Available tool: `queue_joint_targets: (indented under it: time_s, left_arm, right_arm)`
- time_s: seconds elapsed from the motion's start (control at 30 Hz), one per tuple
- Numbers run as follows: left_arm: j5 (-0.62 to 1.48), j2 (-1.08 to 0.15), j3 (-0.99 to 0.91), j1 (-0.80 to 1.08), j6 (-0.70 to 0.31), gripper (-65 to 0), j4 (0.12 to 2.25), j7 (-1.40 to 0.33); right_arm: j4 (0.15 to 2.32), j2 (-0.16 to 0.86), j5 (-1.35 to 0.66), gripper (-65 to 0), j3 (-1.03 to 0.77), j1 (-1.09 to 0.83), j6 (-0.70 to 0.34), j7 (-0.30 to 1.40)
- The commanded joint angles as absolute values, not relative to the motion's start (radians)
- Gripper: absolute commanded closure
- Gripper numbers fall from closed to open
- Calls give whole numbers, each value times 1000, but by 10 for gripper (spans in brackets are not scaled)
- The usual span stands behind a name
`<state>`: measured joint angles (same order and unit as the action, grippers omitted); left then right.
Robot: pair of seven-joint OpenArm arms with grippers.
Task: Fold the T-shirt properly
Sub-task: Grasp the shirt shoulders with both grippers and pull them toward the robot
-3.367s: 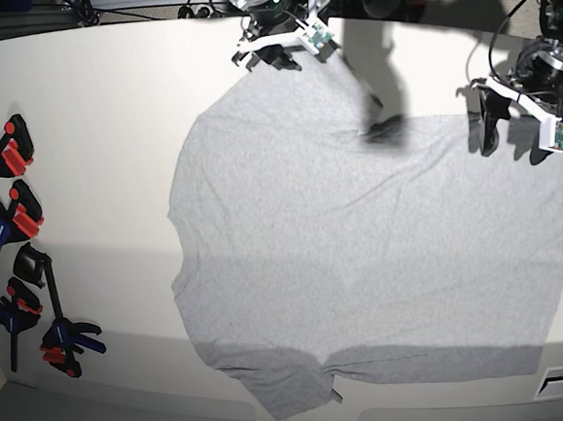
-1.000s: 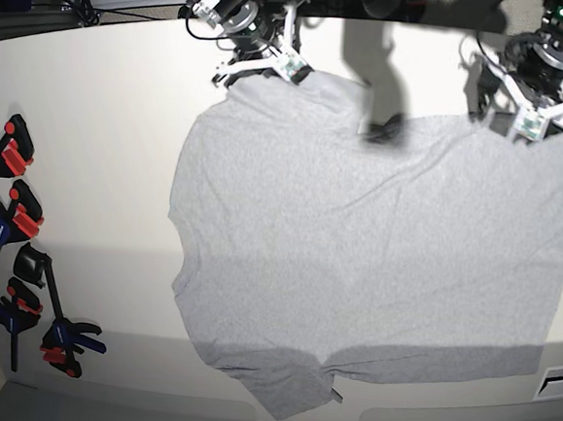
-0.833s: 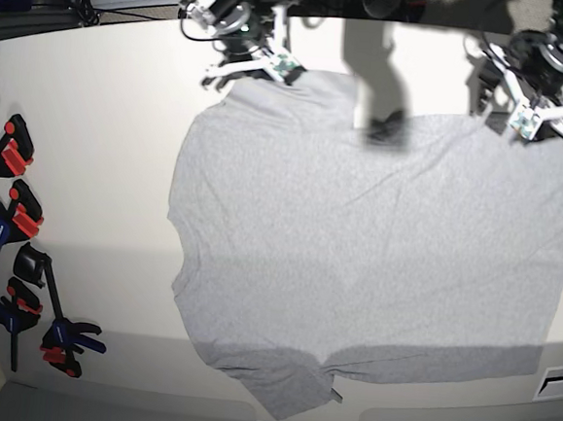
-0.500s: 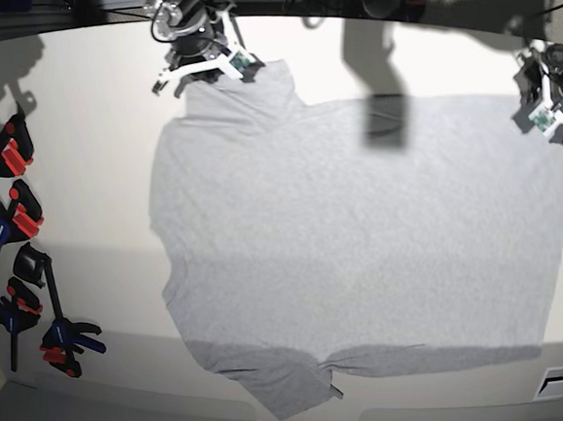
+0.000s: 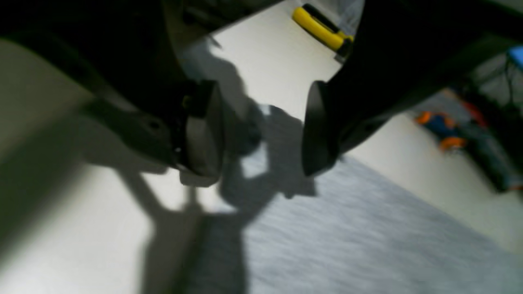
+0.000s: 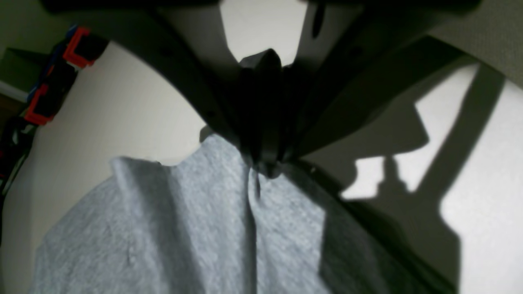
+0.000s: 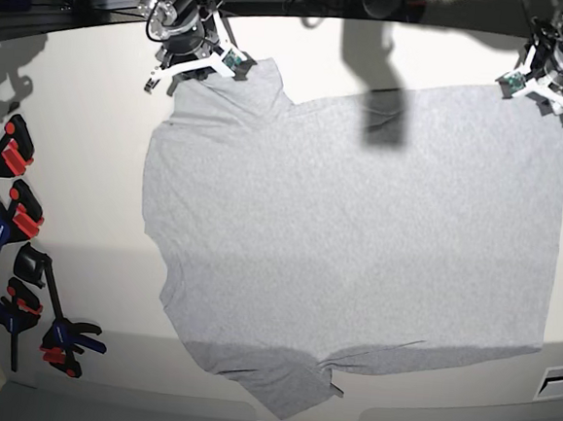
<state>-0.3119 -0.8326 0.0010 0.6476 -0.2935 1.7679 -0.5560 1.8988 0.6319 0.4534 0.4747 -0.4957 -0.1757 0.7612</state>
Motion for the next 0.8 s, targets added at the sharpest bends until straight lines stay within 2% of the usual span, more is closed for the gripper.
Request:
queue_joint_targets:
  time_s: [0.0,0.1,0.17,0.23,0.27,0.4,0.5,0.63,0.77]
  left_arm:
    - [-321,-851,-6,649,-287,-285,1769,-599]
    - [-286,-851,-4,661,-288,-265,1761,-639]
    - [-283,-849,-4,677,-288,-171,1762,-628]
    - [-282,-848,-4,688,-288,-37,1762,-631]
    - [-284,-848,-5,693,-287,0,1762,-642]
    - [-287,-849,-5,693,-260,0,1778,-770]
    - [-287,-849,-5,693,-142,0,1812,-830]
    - [-287,-849,-5,693,-46,0,1866,-805]
    - [-288,-849,-5,692,-26,0,1914,-753]
  right_arm:
    - [1908,643,450,0,472,-499,-179,776]
    - [1908,643,450,0,472,-499,-179,782]
    - [1908,643,450,0,472,-499,-179,784]
    - [1908,643,450,0,472,-499,-179,784]
    - [1908,643,450,0,472,-499,-179,787]
    - [1913,643,451,0,471,-499,-178,795]
    - [1950,643,450,0,471,-499,-171,796]
    - [2041,643,450,0,471,-498,-171,794]
    - [2113,643,438,0,471,-496,-171,794]
